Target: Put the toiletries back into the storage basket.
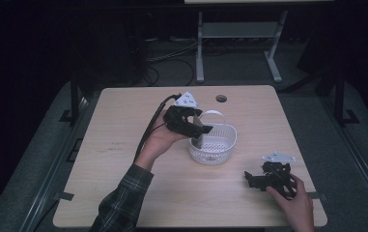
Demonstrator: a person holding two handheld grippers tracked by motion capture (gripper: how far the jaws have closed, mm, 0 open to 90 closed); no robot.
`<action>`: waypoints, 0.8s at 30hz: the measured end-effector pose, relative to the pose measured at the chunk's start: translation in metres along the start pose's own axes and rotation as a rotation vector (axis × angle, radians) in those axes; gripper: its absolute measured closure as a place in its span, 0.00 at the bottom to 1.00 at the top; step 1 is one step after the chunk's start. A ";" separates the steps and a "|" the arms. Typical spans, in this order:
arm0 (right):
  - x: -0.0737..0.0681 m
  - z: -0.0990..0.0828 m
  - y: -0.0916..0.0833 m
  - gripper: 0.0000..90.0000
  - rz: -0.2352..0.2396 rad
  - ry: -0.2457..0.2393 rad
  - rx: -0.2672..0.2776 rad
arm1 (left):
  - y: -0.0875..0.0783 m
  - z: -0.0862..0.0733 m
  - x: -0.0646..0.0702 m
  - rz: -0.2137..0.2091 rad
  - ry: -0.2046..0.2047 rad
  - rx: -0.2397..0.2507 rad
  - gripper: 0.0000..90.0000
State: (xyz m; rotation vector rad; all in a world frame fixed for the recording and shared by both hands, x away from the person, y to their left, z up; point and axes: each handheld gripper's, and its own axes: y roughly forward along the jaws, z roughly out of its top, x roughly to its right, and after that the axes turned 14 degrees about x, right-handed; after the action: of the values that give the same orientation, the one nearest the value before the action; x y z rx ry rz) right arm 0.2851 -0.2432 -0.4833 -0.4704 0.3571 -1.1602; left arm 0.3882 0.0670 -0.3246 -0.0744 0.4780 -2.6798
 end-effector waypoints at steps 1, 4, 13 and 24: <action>0.000 0.000 0.000 0.00 0.000 0.000 0.000 | 0.000 -0.001 0.000 0.000 0.002 -0.006 0.33; 0.000 0.000 0.000 0.00 0.000 -0.001 0.000 | 0.002 -0.004 -0.001 0.005 -0.008 -0.009 0.33; 0.000 0.000 0.000 0.00 0.001 0.000 0.001 | 0.004 -0.014 -0.002 0.024 -0.017 -0.012 0.33; 0.000 0.000 0.000 0.00 0.000 0.000 0.000 | 0.008 -0.026 -0.004 0.040 -0.021 -0.023 0.33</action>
State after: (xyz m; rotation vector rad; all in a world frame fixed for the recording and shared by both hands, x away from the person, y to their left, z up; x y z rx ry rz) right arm 0.2851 -0.2432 -0.4833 -0.4704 0.3574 -1.1606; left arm 0.3919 0.0701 -0.3513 -0.0979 0.4988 -2.6318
